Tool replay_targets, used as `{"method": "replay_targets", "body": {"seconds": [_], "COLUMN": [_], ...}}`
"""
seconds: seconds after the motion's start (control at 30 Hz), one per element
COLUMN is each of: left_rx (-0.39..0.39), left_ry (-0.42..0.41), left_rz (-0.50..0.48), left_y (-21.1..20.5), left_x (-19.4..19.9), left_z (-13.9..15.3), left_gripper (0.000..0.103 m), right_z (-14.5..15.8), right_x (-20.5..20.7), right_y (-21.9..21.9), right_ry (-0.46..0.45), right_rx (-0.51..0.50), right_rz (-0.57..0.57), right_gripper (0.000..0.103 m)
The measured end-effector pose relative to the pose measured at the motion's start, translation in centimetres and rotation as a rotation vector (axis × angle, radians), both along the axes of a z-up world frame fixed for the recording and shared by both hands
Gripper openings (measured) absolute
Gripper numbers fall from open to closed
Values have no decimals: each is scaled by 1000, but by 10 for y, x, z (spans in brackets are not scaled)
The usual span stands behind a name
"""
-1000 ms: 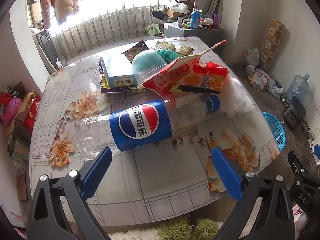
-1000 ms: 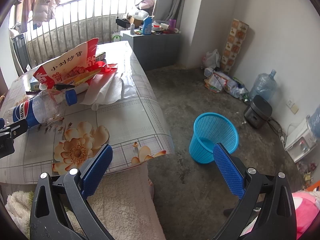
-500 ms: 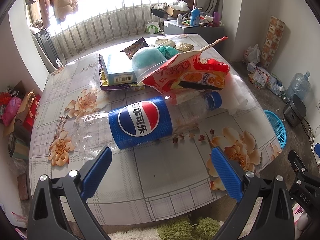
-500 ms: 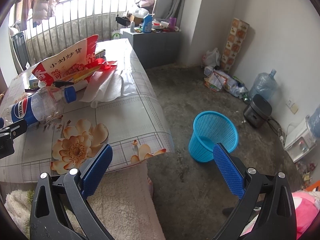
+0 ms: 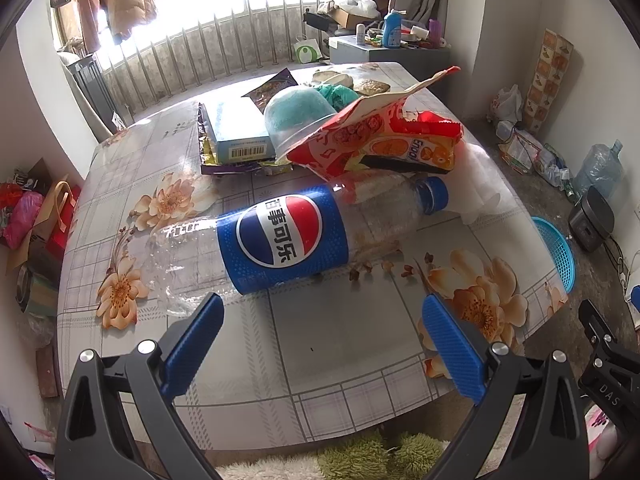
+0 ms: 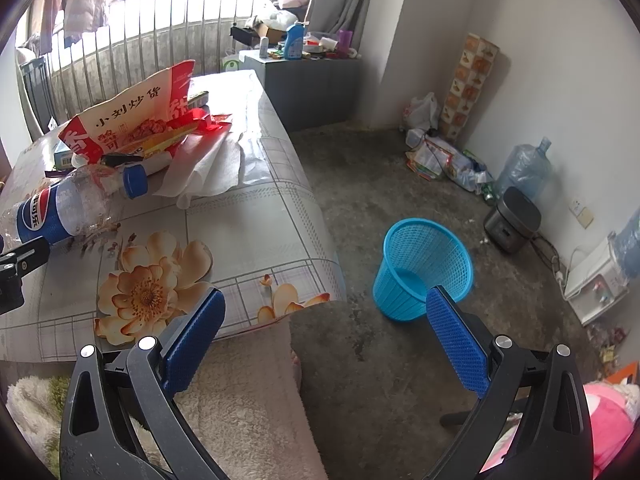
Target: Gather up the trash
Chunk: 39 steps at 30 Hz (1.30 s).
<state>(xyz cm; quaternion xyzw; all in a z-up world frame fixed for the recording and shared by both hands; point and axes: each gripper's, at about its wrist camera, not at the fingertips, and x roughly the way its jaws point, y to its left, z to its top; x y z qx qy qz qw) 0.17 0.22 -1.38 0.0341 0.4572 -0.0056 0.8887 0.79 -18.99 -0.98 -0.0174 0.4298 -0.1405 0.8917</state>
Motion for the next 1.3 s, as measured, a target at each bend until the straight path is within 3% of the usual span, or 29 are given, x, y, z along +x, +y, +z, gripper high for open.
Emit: {"method": "replay_targets", "body": {"seconds": [0.47,0.8,1.3], "left_rx": [-7,-22,-42], "left_ry": [6,28,-55], "left_rz": [-1,3,54], "left_y": [1,13,64], "left_x": [0,7,22], "left_z": [-2,-6,4], "left_gripper": [97,97,97], "right_z": [0,10,30], "right_x": [2,8,36], "right_y": [3,11,45], "right_ry": [4,-42,-159], "right_rx": [4,46,81], "right_rz": [6,12,168], "right_gripper": [96,96,96]}}
